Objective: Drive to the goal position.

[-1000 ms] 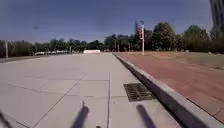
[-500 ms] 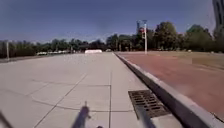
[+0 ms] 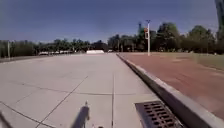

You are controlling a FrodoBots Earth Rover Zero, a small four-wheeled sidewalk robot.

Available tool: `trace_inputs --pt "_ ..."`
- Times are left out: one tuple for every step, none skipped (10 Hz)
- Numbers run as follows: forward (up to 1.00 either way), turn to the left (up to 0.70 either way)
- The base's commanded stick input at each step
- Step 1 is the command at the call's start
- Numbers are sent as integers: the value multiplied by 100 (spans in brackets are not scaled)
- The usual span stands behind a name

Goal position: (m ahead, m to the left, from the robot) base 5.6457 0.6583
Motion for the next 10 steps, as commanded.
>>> trace_inputs --pt "70 0" --pt "70 0" --pt "70 0" --pt "70 0" --pt "70 0" --pt "70 0" --pt "70 0" --pt "70 0" --pt "70 0" --pt "70 0"
